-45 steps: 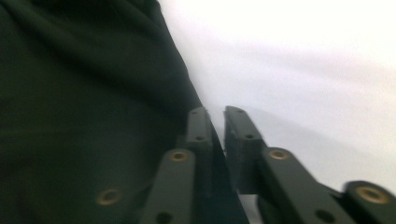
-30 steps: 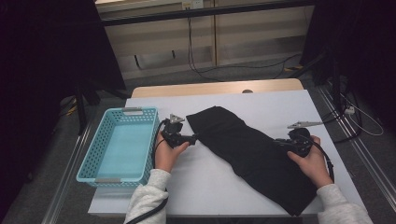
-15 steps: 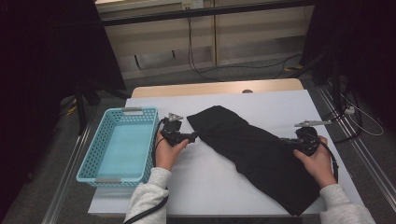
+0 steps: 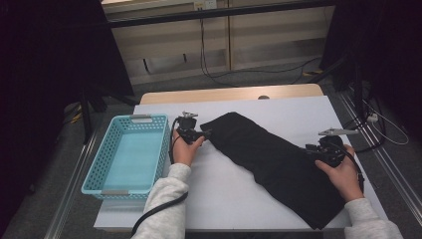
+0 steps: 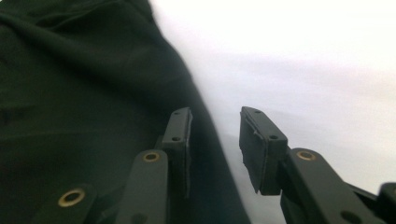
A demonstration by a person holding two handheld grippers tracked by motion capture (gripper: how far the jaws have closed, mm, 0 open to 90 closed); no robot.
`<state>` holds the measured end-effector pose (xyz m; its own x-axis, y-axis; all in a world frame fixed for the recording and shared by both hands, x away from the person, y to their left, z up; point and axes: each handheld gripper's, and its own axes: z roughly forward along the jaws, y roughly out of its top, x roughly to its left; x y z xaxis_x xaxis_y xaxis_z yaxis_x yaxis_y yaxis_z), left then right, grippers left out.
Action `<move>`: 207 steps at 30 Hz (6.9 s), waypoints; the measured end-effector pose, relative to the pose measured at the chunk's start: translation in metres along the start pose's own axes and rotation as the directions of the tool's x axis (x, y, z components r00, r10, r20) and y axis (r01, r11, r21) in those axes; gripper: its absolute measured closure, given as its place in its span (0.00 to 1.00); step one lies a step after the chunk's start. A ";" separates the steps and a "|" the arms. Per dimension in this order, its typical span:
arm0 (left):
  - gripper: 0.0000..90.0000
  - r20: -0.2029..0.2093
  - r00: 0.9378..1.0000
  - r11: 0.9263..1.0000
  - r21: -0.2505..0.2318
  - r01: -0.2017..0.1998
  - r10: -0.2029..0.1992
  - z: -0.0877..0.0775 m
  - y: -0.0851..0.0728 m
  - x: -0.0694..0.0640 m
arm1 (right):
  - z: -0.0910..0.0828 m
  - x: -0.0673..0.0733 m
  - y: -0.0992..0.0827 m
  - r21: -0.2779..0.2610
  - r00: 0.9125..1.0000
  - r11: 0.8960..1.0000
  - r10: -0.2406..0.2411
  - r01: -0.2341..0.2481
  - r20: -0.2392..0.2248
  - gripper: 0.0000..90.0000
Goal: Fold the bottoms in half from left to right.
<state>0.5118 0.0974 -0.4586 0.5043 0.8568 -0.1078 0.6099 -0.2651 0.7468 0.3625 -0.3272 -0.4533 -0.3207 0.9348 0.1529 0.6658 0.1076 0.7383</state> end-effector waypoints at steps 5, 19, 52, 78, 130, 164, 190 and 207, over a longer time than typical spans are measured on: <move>0.38 -0.022 1.000 1.000 0.022 -0.011 0.011 0.012 0.004 0.000 | -0.011 0.000 -0.002 -0.025 1.000 1.000 0.017 -0.017 -0.007 0.66; 0.92 0.052 0.998 0.997 0.081 0.015 -0.019 0.017 0.020 -0.011 | -0.025 0.000 -0.013 -0.043 1.000 0.999 -0.002 0.002 -0.019 0.66; 0.22 0.034 0.999 1.000 0.008 -0.015 0.015 -0.030 0.021 -0.016 | -0.042 -0.005 -0.043 0.047 1.000 0.999 0.009 -0.009 -0.006 0.62; 0.19 0.121 0.989 0.997 -0.022 -0.077 0.079 -0.042 -0.011 -0.042 | -0.052 -0.022 -0.044 0.103 0.997 0.994 0.041 -0.035 -0.058 0.96; 0.14 0.111 0.987 0.993 0.017 -0.118 0.115 -0.049 -0.024 -0.038 | -0.007 0.122 -0.014 -0.012 0.915 0.968 -0.243 0.252 -0.321 0.71; 0.14 0.102 0.989 0.994 0.023 -0.105 0.103 -0.052 -0.027 -0.029 | -0.016 0.058 -0.002 -0.020 0.949 0.986 -0.165 0.166 -0.269 0.61; 0.14 0.090 0.991 0.995 0.023 -0.100 0.097 -0.050 -0.030 -0.025 | -0.004 -0.001 -0.007 0.087 0.998 0.996 -0.026 0.031 -0.054 0.98; 0.14 0.050 0.998 0.999 0.007 -0.050 0.049 -0.043 -0.017 -0.013 | -0.022 0.007 -0.005 -0.005 0.998 1.000 -0.023 0.023 -0.066 0.58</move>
<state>0.4690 0.1096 -0.4417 0.5634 0.8197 -0.1034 0.5883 -0.3102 0.7468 0.3422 -0.3284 -0.4418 -0.3794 0.9078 0.1788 0.6547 0.1269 0.7451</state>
